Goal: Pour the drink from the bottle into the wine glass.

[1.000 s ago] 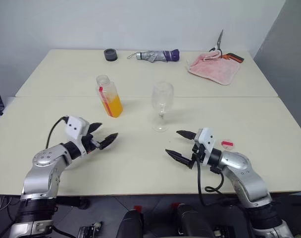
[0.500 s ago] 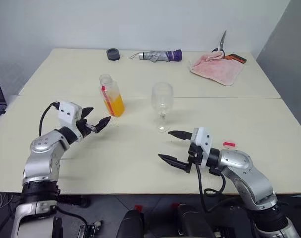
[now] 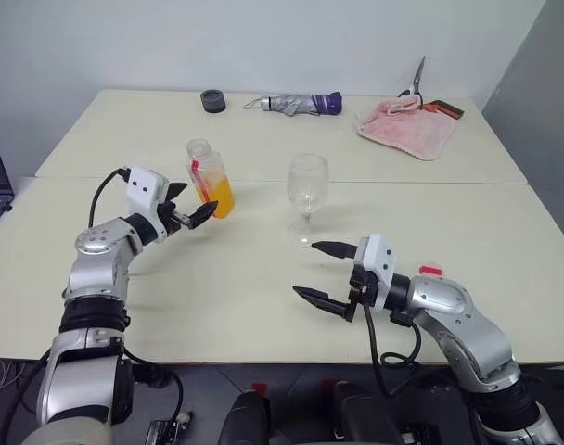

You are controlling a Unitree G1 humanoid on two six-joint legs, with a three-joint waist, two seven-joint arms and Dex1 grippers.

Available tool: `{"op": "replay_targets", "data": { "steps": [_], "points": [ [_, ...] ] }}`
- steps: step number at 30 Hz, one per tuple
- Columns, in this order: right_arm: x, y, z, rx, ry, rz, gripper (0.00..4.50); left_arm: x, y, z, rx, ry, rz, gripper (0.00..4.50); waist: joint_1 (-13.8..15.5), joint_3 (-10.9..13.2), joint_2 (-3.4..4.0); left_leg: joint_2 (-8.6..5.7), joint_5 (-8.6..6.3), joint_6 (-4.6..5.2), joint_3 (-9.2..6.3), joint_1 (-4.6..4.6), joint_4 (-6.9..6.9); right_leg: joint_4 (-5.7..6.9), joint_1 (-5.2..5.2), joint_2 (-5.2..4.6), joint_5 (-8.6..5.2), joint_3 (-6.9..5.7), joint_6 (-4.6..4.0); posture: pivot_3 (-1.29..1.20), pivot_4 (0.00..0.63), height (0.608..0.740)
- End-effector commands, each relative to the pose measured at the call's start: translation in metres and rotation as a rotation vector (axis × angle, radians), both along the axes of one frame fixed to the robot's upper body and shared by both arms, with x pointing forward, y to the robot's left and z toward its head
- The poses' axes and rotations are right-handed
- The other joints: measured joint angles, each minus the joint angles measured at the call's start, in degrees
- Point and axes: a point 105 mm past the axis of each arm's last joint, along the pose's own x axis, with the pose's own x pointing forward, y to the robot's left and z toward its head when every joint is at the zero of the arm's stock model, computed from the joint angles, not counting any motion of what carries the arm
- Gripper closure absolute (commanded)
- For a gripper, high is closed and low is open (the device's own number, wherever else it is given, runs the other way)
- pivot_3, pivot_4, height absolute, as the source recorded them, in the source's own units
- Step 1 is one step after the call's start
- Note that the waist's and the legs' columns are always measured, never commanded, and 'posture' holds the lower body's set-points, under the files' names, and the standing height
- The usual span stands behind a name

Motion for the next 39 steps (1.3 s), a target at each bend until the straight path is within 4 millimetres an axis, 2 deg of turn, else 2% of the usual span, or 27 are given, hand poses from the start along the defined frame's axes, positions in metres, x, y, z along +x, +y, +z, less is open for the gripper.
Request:
{"op": "replay_targets", "data": {
  "steps": [1, 18, 21, 27, 28, 34, 39],
  "points": [
    [-0.002, 0.000, 0.022, 0.053, -0.053, 0.002, 0.03, 0.008, -0.004, 0.012, 0.016, -0.051, -0.010, 0.00, 0.00, 0.00, 0.00, 0.00, 0.00, 0.00, 0.00, 0.00, 0.00, 0.00, 0.00, 0.00, 0.00, -0.01, 0.00, 0.00, 0.150, 0.740],
    [0.002, 0.002, 0.036, 0.087, -0.056, -0.012, 0.03, 0.030, -0.024, 0.021, -0.023, -0.086, -0.034, 0.00, 0.07, 0.00, -0.01, -0.04, 0.00, 0.00, -0.10, -0.07, 0.02, 0.00, -0.01, 0.00, 0.00, -0.10, 0.00, 0.00, 0.150, 0.740],
    [0.002, 0.002, 0.036, 0.085, -0.055, -0.013, 0.00, 0.032, -0.026, 0.022, -0.036, -0.090, -0.035, 0.59, 0.07, 0.00, -0.01, -0.05, 0.00, 0.00, -0.10, -0.08, 0.02, 0.00, -0.01, 0.00, 0.00, -0.10, 0.00, 0.00, 0.150, 0.740],
    [0.002, 0.002, 0.035, 0.082, -0.054, -0.018, 0.00, 0.034, -0.025, 0.026, -0.050, -0.098, -0.022, 2.48, 0.07, 0.00, -0.01, -0.05, 0.00, 0.00, -0.09, -0.07, 0.03, 0.00, -0.01, 0.00, 0.00, -0.09, 0.00, 0.00, 0.150, 0.740],
    [0.002, 0.002, 0.035, 0.083, -0.054, -0.018, 0.00, 0.034, -0.024, 0.026, -0.052, -0.098, -0.021, 2.67, 0.07, 0.00, -0.01, -0.05, 0.00, 0.00, -0.09, -0.07, 0.02, 0.00, -0.01, 0.00, 0.00, -0.09, 0.00, 0.00, 0.150, 0.740],
    [0.003, 0.002, 0.035, 0.070, -0.065, -0.022, 0.00, 0.034, -0.025, 0.028, -0.041, -0.112, -0.018, 2.78, 0.07, 0.00, -0.01, -0.04, 0.00, 0.00, -0.10, -0.08, 0.02, 0.00, -0.01, 0.00, 0.00, -0.09, 0.00, 0.00, 0.150, 0.740],
    [-0.002, -0.008, 0.045, 0.089, -0.094, -0.068, 0.00, 0.032, -0.035, 0.042, -0.023, -0.162, -0.054, 2.78, 0.13, 0.00, -0.01, -0.05, 0.00, 0.00, -0.11, -0.10, 0.03, 0.00, -0.02, 0.00, 0.00, -0.10, 0.00, 0.00, 0.150, 0.740]
  ]
}}
